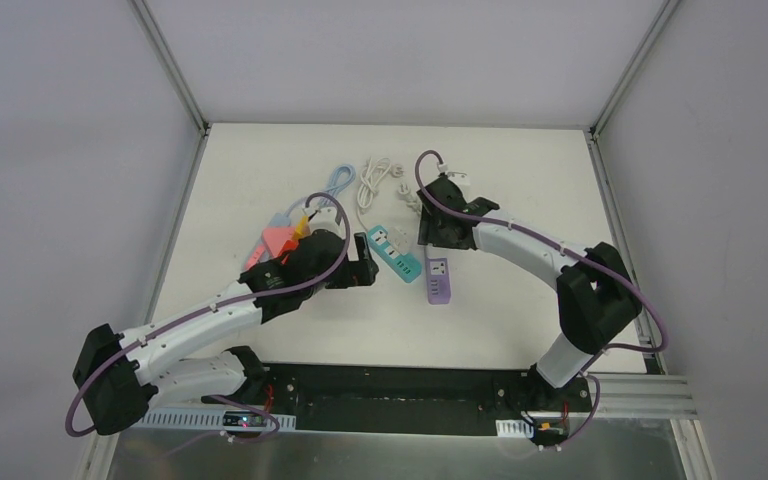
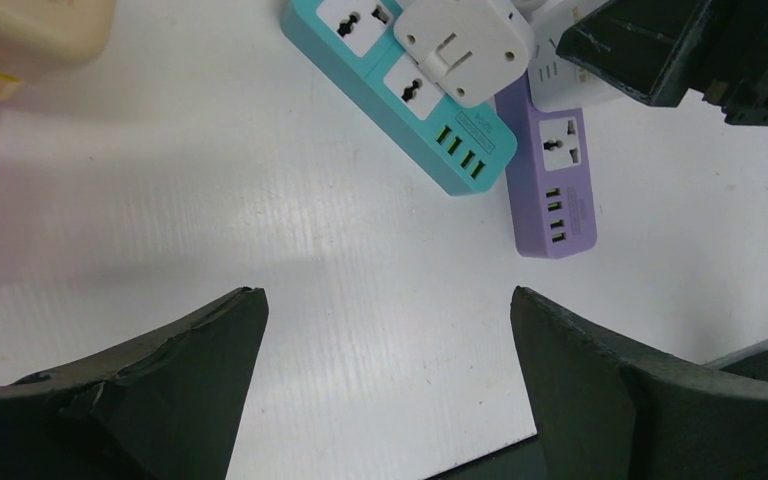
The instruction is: Pull the plug off the socket
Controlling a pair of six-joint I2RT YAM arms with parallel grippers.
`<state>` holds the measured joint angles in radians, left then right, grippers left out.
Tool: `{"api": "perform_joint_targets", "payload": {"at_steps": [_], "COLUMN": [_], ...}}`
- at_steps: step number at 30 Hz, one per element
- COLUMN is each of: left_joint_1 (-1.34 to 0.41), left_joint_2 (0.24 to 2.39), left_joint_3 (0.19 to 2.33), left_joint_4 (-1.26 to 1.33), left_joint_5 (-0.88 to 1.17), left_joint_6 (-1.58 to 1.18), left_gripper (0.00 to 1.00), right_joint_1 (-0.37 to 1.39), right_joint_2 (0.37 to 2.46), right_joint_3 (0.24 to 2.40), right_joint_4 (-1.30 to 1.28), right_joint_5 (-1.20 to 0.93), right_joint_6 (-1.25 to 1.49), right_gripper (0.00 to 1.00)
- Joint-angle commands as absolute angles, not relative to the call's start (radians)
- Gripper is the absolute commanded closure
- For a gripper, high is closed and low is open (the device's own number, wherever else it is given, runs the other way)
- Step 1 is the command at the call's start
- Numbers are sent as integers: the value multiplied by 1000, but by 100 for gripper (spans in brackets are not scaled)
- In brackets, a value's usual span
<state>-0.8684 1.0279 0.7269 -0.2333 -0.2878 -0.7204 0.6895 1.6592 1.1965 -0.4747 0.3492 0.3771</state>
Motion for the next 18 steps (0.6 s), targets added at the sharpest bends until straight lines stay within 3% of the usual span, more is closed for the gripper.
{"api": "perform_joint_targets", "payload": {"at_steps": [1,4,8,11,13,18], "left_joint_1": [-860,-860,-862,-872,-891,-917], "left_joint_2": [1053,1098,1201,1307,1362,1466], "left_joint_3": [753,745,738,736,717,719], "left_joint_4": [-246,-210,-95,35,140,204], "left_joint_5": [-179,-82,95,189,181,89], "left_joint_6": [-711,-731,-779,-837,-886,-951], "left_gripper": [4,5,8,18,24,27], "right_joint_1": [693,692,703,704,704,734], "right_joint_2": [1633,1585,1508,1480,1470,1461], "right_joint_3": [1175,1149,1115,1097,1089,1082], "right_joint_4": [-472,-477,-485,-510,-516,-535], "right_joint_5": [313,291,231,190,137,86], "right_joint_6": [409,461,521,553,576,663], "right_gripper": [58,68,70,71,71,74]}}
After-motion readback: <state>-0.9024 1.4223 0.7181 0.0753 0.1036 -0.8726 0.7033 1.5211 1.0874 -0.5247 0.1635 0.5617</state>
